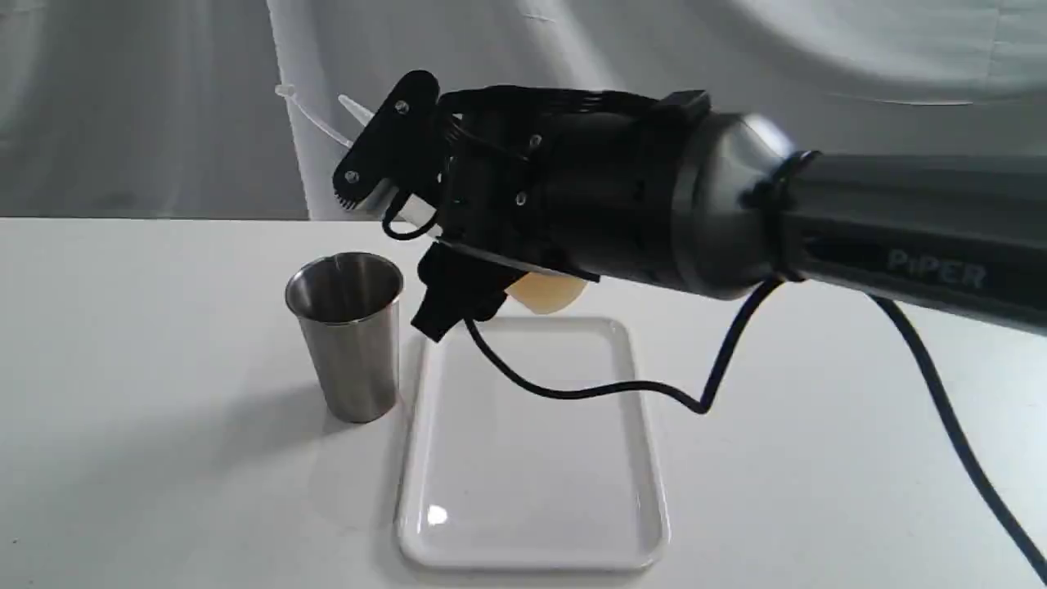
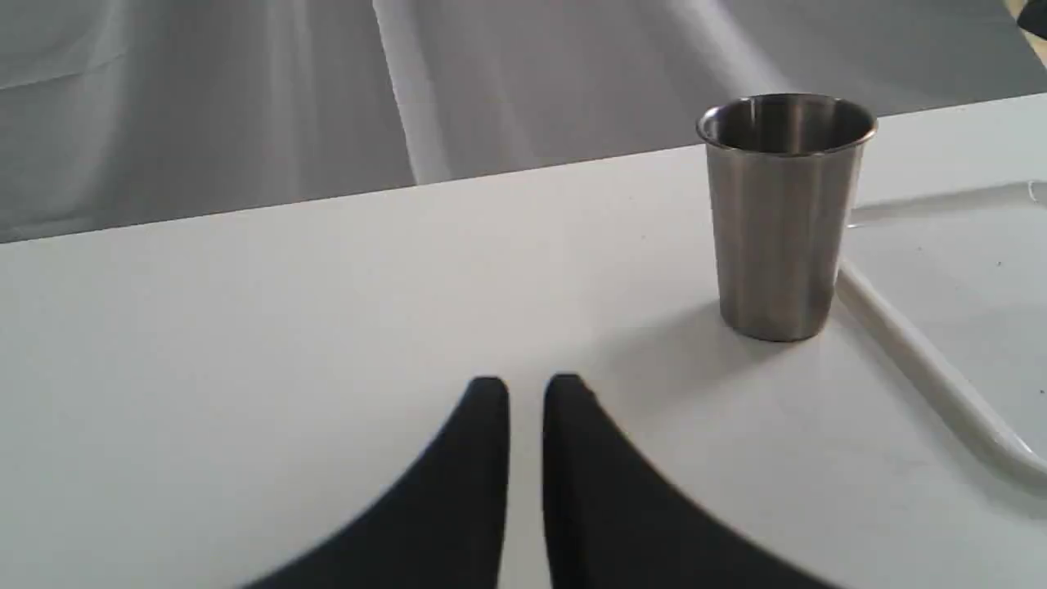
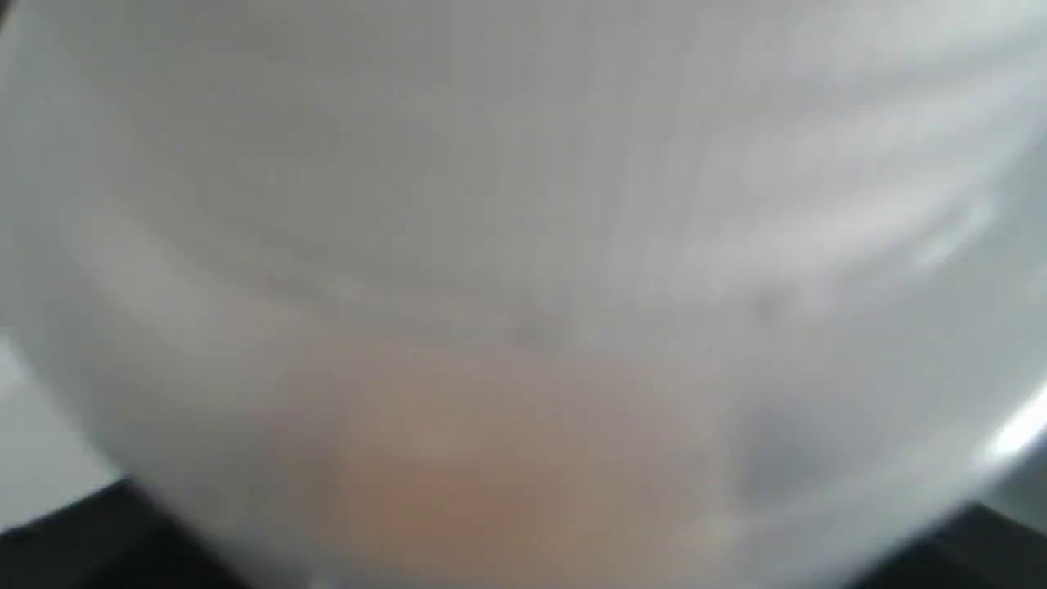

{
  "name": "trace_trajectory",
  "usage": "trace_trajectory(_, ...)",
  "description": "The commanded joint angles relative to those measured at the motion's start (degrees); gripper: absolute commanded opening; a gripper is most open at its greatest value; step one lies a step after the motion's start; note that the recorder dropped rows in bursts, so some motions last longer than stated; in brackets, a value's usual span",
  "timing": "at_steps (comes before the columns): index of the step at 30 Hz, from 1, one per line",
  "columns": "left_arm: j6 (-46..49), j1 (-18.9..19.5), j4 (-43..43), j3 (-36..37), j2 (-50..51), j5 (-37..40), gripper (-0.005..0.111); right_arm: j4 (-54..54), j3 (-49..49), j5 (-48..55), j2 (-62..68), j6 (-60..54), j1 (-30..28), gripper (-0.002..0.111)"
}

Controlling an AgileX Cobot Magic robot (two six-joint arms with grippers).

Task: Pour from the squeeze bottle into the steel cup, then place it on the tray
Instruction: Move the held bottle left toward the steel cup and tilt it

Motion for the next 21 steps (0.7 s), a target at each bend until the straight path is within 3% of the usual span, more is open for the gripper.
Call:
trace_trajectory(1, -0.1, -0.18, 0.03, 0.25, -0.28, -0.37, 0.008, -2.7, -0.85, 0.02, -0.82, -0.68, 0.07, 0.054)
trace_trajectory(14, -0.1, -0.18, 0.03, 0.25, -0.28, -0.37, 0.008, -15.39, -0.85, 4.75, 3.72, 1.31, -0.58, 0.054)
trace_trajectory(21, -0.1, -0.18, 0.03, 0.25, -0.28, -0.37, 0.008, -17.08, -2.27, 5.26, 5.85, 5.32, -0.69, 0.054)
